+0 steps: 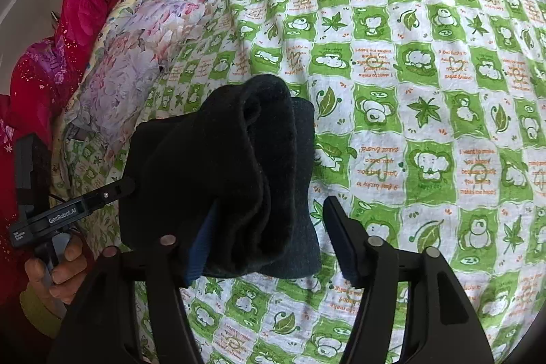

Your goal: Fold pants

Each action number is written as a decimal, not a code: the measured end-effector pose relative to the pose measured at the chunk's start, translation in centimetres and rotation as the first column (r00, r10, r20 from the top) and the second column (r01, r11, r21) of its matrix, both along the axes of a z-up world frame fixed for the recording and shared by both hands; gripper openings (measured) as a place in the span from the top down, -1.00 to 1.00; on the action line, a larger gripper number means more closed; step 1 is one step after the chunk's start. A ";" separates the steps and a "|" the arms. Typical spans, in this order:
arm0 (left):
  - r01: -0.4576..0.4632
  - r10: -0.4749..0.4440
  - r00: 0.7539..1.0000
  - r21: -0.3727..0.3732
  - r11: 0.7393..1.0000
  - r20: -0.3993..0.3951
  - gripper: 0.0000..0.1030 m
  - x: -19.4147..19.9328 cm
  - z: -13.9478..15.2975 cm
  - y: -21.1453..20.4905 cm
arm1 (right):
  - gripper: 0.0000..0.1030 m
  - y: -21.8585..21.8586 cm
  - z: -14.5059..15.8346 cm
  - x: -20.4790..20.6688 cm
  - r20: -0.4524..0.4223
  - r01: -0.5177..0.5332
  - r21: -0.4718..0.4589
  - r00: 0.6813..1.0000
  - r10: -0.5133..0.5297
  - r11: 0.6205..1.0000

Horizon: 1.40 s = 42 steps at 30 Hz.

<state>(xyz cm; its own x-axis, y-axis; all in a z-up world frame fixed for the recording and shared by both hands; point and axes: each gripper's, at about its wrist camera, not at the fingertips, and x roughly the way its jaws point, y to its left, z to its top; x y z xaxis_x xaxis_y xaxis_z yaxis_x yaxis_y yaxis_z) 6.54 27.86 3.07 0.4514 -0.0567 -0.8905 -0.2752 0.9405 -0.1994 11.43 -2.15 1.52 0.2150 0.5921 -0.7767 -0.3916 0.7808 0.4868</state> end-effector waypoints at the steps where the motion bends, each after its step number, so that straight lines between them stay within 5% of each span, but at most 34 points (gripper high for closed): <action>1: 0.001 -0.001 1.000 0.004 1.000 0.001 -0.27 -0.2 0.1 0.0 | -0.30 -0.1 0.2 -0.1 0.001 0.002 0.003 1.000 -0.002 1.000; 19: 0.033 -0.037 0.999 0.121 0.992 0.030 -0.59 -4.3 1.8 -2.3 | -0.66 1.3 4.2 -4.6 0.167 -0.073 -0.058 0.983 0.081 0.996; 36: -0.012 -0.003 0.998 0.269 0.963 0.056 -0.62 -7.2 2.4 -4.0 | -0.78 2.3 4.8 -9.3 0.331 -0.145 -0.153 0.925 0.189 0.977; 42: -0.004 -0.016 0.998 0.291 0.957 0.065 -0.62 -7.8 2.5 -4.8 | -0.86 2.4 4.2 -9.6 0.329 -0.141 -0.176 0.925 0.193 0.974</action>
<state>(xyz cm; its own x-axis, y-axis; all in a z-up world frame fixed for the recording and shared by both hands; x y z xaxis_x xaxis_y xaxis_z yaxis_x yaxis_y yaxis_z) -1.31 23.06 5.54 0.5098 0.1977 -0.8372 -0.2648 0.9621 0.0659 1.82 0.26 5.68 0.3904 0.5281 -0.7541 -0.6445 0.7417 0.1858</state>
